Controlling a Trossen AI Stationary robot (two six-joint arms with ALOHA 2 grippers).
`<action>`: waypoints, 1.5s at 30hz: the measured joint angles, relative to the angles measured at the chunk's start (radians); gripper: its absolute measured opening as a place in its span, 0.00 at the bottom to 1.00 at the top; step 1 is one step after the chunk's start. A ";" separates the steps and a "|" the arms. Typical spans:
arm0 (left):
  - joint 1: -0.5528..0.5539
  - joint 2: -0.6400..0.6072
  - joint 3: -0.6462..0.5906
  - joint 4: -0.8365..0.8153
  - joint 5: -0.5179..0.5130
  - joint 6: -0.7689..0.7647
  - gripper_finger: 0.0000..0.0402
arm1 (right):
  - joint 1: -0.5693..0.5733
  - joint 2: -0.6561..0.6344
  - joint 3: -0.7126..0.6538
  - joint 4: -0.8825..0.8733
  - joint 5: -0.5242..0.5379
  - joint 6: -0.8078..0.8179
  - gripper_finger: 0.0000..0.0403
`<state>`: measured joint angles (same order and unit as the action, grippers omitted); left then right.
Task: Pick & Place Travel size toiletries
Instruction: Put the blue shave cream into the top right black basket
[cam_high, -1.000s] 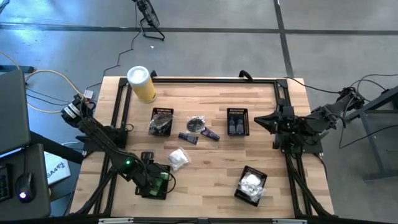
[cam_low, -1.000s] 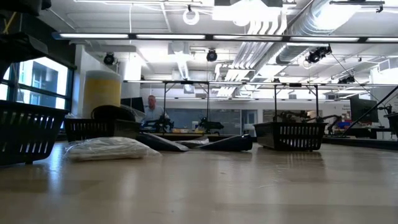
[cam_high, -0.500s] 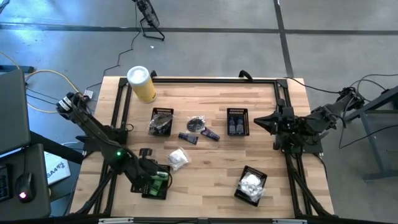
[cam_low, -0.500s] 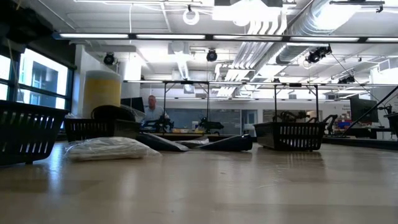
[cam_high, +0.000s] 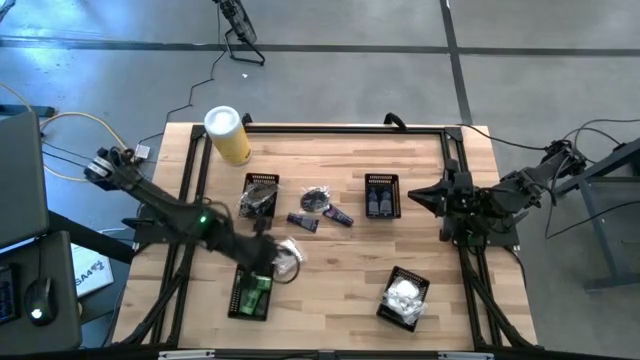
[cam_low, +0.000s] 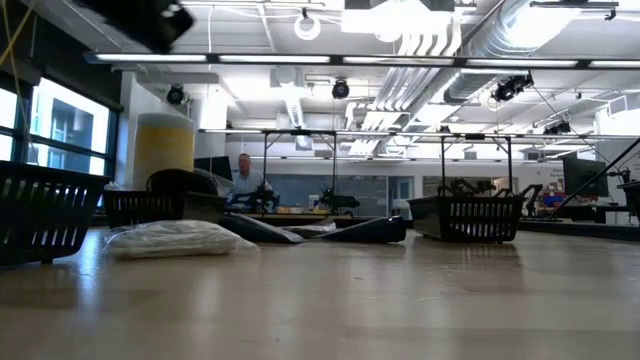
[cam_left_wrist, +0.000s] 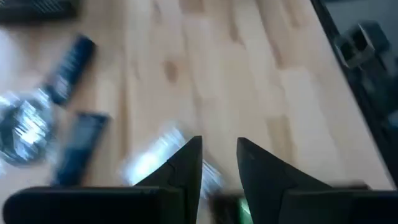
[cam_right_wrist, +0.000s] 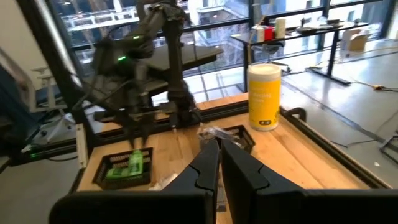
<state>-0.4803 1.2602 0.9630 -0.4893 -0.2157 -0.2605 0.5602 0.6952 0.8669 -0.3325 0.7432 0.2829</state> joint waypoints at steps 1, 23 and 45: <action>0.027 0.000 0.000 0.026 0.000 0.033 0.24 | 0.000 0.000 0.000 0.000 -0.012 0.000 0.03; 0.424 0.024 0.001 0.109 0.018 0.221 0.23 | 0.000 0.000 0.000 -0.021 -0.089 0.000 0.03; 0.652 0.040 0.000 0.142 0.021 0.707 0.23 | 0.000 0.066 0.000 0.016 0.170 0.011 0.03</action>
<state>0.1714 1.3006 0.9630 -0.3471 -0.1945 0.4467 0.5602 0.7612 0.8669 -0.3168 0.9135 0.2943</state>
